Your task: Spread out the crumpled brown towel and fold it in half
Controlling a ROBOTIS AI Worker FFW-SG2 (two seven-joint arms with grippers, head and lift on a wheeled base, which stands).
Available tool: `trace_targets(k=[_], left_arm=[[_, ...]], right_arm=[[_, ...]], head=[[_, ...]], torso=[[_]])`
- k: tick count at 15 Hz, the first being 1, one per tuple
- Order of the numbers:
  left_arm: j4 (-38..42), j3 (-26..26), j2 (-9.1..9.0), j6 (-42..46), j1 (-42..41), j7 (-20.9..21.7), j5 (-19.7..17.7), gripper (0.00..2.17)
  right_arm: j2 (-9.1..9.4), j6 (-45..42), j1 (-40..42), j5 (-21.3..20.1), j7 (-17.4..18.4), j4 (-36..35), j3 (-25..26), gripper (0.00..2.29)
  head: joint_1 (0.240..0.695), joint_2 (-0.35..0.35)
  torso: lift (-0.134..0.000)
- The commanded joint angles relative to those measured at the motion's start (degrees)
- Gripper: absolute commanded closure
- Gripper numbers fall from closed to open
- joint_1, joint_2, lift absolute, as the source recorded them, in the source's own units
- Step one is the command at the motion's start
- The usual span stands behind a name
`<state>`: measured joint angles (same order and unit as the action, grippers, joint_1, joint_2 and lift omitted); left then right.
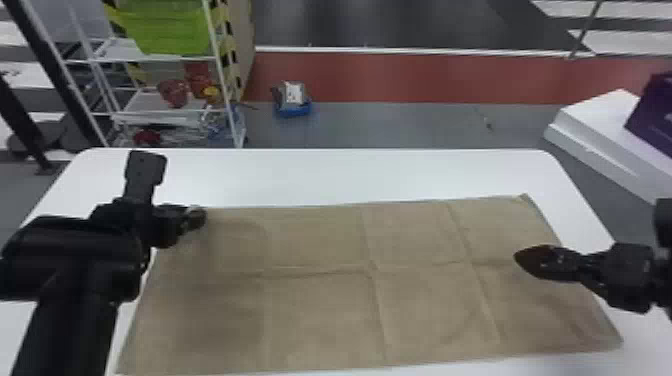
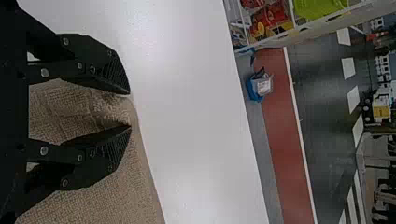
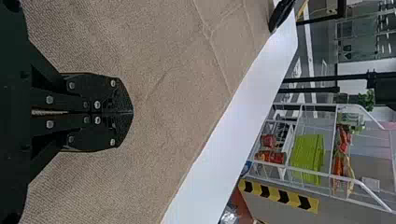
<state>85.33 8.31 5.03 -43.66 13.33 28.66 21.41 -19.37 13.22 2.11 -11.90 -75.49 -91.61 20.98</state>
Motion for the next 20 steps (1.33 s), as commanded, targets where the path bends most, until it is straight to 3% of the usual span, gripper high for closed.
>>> trace_targets(k=[1, 2, 4, 6, 7, 8, 9, 10, 13, 15, 17, 20], left_arm=[[1.2, -0.3, -0.11, -0.2, -1.4, 0.0, 0.0, 1.04], [2.6, -0.5, -0.19, -0.4, -1.9, 0.0, -0.1, 1.18], [4.1, -0.7, -0.37, -0.9, -2.7, 0.3, -0.1, 1.18], [4.6, -1.2, -0.63, -0.9, -3.1, 0.3, 0.0, 1.18], [5.0, -1.3, -0.72, -0.9, -3.1, 0.3, 0.1, 1.18], [5.3, -1.9, -0.72, -0.9, -3.1, 0.2, 0.1, 1.18], [5.5, -2.2, -0.81, -0.9, -3.2, 0.2, 0.1, 1.18], [5.6, -2.8, -0.90, -0.9, -3.6, 0.0, 0.2, 1.18], [5.6, -4.0, -0.99, -0.9, -3.6, -0.3, 0.3, 1.18], [5.5, -4.6, -0.99, -0.9, -3.6, -0.4, 0.2, 1.18], [5.5, -5.1, -0.99, -0.8, -3.6, -0.4, 0.3, 1.18], [5.5, -5.1, -0.90, -0.6, -3.6, -0.3, 0.3, 1.18]], right_arm=[[0.21, 0.1, 0.0, 0.0, 0.0, -0.5, 0.0, 1.73], [0.21, 0.3, 0.0, 0.0, 0.0, -0.5, 0.3, 1.73], [0.47, -0.1, -0.4, 0.3, 0.9, -1.5, 0.9, 1.73], [1.88, -0.8, -4.0, 1.0, 3.1, -1.5, 1.9, 1.70], [1.97, -0.9, -6.4, 1.0, 4.2, 0.7, 1.8, 1.41], [1.88, -0.1, -10.6, 1.0, 4.2, 4.4, 1.3, 1.28], [1.70, 0.6, -14.4, 0.3, 4.1, 7.8, 1.2, 0.92], [1.00, 1.3, -18.3, -0.6, 3.9, 11.5, 0.7, 0.36], [-3.57, 5.9, -28.4, -5.2, 3.2, 24.6, -4.5, 0.30], [-3.92, 5.2, -29.8, -10.2, 4.2, 27.0, -5.3, 0.30], [-4.71, 4.7, -30.2, -13.8, 7.9, 29.7, -6.3, 0.30], [-5.77, 1.2, -31.3, -14.1, 14.8, 34.4, -6.4, 0.30]], head=[[0.695, -0.015], [0.695, -0.014], [0.695, -0.016], [0.695, -0.025], [0.695, -0.029], [0.695, -0.031], [0.695, -0.039], [0.695, -0.044], [0.695, -0.066], [0.695, -0.094], [0.695, -0.111], [0.695, -0.150]], torso=[[-0.124], [-0.124], [-0.124], [-0.124], [-0.124], [-0.124], [-0.124], [-0.124], [-0.124], [-0.124], [-0.124], [-0.124]])
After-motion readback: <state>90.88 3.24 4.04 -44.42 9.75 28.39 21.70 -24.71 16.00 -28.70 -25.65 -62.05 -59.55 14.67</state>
